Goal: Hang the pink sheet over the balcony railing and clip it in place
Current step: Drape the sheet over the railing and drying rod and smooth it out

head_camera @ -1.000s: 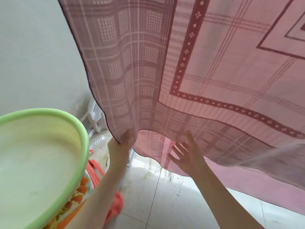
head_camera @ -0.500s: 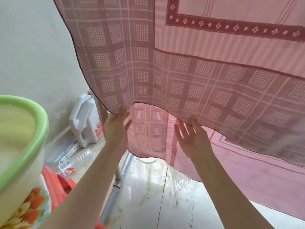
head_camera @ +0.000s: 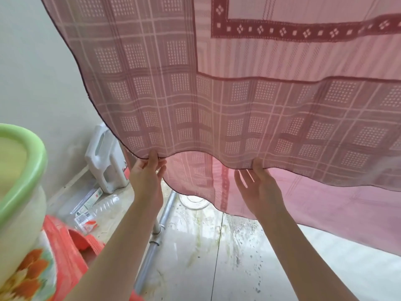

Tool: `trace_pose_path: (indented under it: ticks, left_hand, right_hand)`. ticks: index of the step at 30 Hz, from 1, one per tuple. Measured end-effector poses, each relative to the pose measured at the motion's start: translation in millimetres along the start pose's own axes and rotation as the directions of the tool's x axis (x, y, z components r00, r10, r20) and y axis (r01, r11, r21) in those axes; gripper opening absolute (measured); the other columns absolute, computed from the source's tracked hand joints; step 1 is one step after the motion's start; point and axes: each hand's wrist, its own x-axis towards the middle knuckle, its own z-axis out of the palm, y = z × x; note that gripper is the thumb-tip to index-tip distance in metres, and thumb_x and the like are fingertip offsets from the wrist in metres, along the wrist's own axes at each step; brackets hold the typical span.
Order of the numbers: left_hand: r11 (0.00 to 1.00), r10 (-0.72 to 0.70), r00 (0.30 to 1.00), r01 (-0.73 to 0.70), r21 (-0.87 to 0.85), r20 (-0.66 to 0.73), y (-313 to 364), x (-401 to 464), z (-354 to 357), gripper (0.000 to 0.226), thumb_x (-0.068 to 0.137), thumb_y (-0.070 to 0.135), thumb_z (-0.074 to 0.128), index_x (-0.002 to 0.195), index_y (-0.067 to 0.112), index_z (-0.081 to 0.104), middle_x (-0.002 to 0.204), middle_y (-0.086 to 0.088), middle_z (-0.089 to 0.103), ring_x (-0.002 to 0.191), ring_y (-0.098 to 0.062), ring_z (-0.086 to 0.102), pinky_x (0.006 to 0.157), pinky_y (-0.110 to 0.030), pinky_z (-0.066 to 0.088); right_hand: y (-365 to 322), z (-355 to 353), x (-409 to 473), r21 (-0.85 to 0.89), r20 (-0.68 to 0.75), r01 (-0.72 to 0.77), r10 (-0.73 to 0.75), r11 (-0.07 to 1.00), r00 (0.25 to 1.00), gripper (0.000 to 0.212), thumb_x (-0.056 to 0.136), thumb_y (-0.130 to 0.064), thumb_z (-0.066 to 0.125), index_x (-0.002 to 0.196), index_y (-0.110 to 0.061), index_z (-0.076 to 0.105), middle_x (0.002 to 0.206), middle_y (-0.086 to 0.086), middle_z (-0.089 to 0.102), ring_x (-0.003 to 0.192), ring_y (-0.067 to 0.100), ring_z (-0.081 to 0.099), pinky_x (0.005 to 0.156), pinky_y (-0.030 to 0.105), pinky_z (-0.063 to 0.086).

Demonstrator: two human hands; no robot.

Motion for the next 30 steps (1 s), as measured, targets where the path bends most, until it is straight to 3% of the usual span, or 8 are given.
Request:
trace_pose_path:
  ticks: [7,11,14,17,19,23,25,30]
  left_hand:
    - [0.986,-0.159,0.981,0.163,0.035,-0.108,-37,-9,-34,0.003,0.090,0.014,0.056,0.093,0.012,0.056,0.088,-0.002,0.059,0.081,-0.012,0.059,0.084,-0.032,0.046]
    - [0.959,-0.280,0.951,0.284,0.014,-0.130,-50,-9,-47,0.003,0.091,0.017,0.056,0.089,0.015,0.056,0.097,0.000,0.059,0.104,-0.019,0.055,0.093,-0.038,0.045]
    - [0.932,-0.359,0.921,0.364,0.000,-0.153,-58,-4,-55,0.013,0.092,0.020,0.054,0.102,0.013,0.054,0.116,-0.001,0.056,0.117,-0.021,0.051,0.095,-0.046,0.043]
    - [0.896,-0.443,0.893,0.441,-0.049,-0.081,-61,1,-55,0.032,0.094,0.024,0.050,0.124,0.018,0.045,0.134,-0.003,0.048,0.127,-0.024,0.043,0.093,-0.050,0.042]
    - [0.867,-0.490,0.872,0.484,-0.119,-0.020,-65,2,-52,0.030,0.094,0.028,0.048,0.123,0.024,0.042,0.140,-0.005,0.042,0.131,-0.026,0.038,0.097,-0.051,0.039]
    - [0.789,-0.554,0.827,0.558,-0.256,0.094,-77,2,-46,0.038,0.091,0.031,0.054,0.126,0.021,0.043,0.129,-0.006,0.048,0.126,-0.026,0.042,0.102,-0.062,0.030]
    - [0.760,-0.552,0.819,0.572,-0.309,0.158,-81,5,-42,0.024,0.091,0.029,0.054,0.114,0.022,0.050,0.120,-0.003,0.052,0.117,-0.026,0.047,0.098,-0.062,0.031]
    - [0.743,-0.487,0.862,0.494,-0.452,0.141,-86,11,-34,0.007,0.091,0.013,0.053,0.097,0.014,0.056,0.106,0.000,0.056,0.107,-0.019,0.050,0.094,-0.041,0.037]
  right_hand:
    - [10,-50,-16,-0.069,-0.135,-0.061,0.052,0.996,0.989,0.009,0.090,-0.021,0.054,0.088,-0.018,0.062,0.092,-0.003,0.066,0.094,0.015,0.065,0.076,0.031,0.050]
    - [26,-64,-26,-0.080,-0.190,-0.139,0.122,0.987,0.974,0.008,0.089,-0.021,0.055,0.089,-0.017,0.062,0.095,-0.001,0.067,0.097,0.017,0.064,0.074,0.030,0.049]
    - [35,-70,-32,-0.108,-0.209,-0.183,0.158,0.977,0.965,0.012,0.087,-0.020,0.057,0.093,-0.013,0.064,0.094,0.002,0.070,0.096,0.019,0.065,0.074,0.030,0.049]
    - [36,-74,-31,-0.100,-0.229,-0.201,0.174,0.974,0.958,0.014,0.086,-0.020,0.058,0.095,-0.011,0.063,0.098,0.004,0.069,0.100,0.020,0.064,0.074,0.030,0.048]
    - [36,-74,-29,-0.038,-0.253,-0.205,0.189,0.978,0.949,0.017,0.084,-0.020,0.061,0.098,-0.010,0.062,0.104,0.005,0.066,0.104,0.021,0.061,0.073,0.032,0.049]
    - [40,-70,-28,0.065,-0.287,-0.208,0.218,0.976,0.933,0.025,0.081,-0.026,0.066,0.102,-0.013,0.059,0.114,0.007,0.055,0.106,0.026,0.054,0.076,0.037,0.050]
    - [41,-70,-26,0.083,-0.283,-0.220,0.235,0.972,0.930,0.026,0.082,-0.027,0.065,0.103,-0.015,0.058,0.120,0.010,0.051,0.110,0.029,0.051,0.080,0.038,0.050]
    - [34,-65,-21,0.135,-0.178,-0.227,0.249,0.965,0.952,0.008,0.087,-0.021,0.059,0.080,-0.019,0.063,0.124,0.010,0.053,0.119,0.029,0.049,0.090,0.044,0.047]
